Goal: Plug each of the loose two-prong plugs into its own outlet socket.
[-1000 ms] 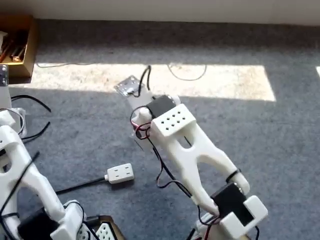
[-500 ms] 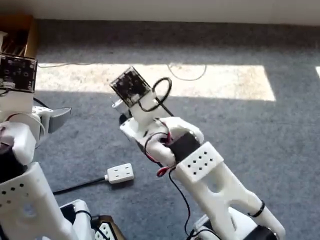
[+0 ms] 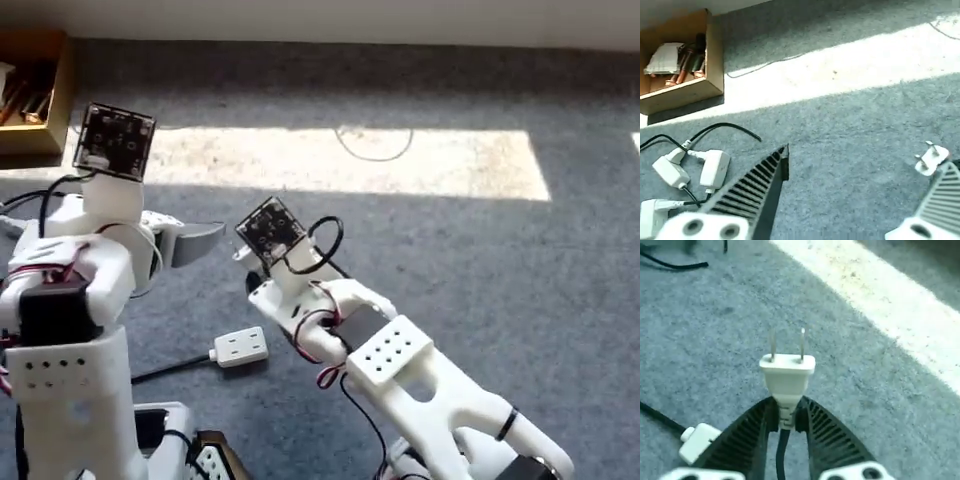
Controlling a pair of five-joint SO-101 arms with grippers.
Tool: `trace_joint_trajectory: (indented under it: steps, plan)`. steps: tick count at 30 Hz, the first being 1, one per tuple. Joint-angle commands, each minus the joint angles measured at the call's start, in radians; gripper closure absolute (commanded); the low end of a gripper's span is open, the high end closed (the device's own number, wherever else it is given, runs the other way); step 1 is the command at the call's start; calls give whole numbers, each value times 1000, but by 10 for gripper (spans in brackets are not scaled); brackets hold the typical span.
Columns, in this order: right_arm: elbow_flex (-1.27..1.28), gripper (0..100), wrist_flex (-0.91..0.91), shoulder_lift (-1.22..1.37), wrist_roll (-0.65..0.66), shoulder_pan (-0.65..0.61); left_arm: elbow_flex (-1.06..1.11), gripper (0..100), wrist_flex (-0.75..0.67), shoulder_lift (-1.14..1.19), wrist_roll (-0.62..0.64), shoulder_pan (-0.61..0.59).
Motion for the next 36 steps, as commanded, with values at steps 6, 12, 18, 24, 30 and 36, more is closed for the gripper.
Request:
trace_joint_trajectory:
  steps: [6, 12, 18, 24, 30, 36]
  plan:
    - [-77, 993, 53, -19, -43, -58, 168, 579, -133, -5, 26, 53]
    - [-148, 993, 180, -79, -44, -58, 277, 579, -218, -5, 26, 48]
    - [-200, 993, 331, -236, -46, -53, 358, 579, -245, -15, 26, 50]
    - [-294, 993, 432, -260, -40, -19, 380, 579, -245, -15, 31, 58]
    - [-337, 993, 463, -228, -40, 2, 417, 579, -239, -15, 31, 96]
    - [-337, 993, 532, -206, -37, 7, 460, 579, -301, -15, 28, 79]
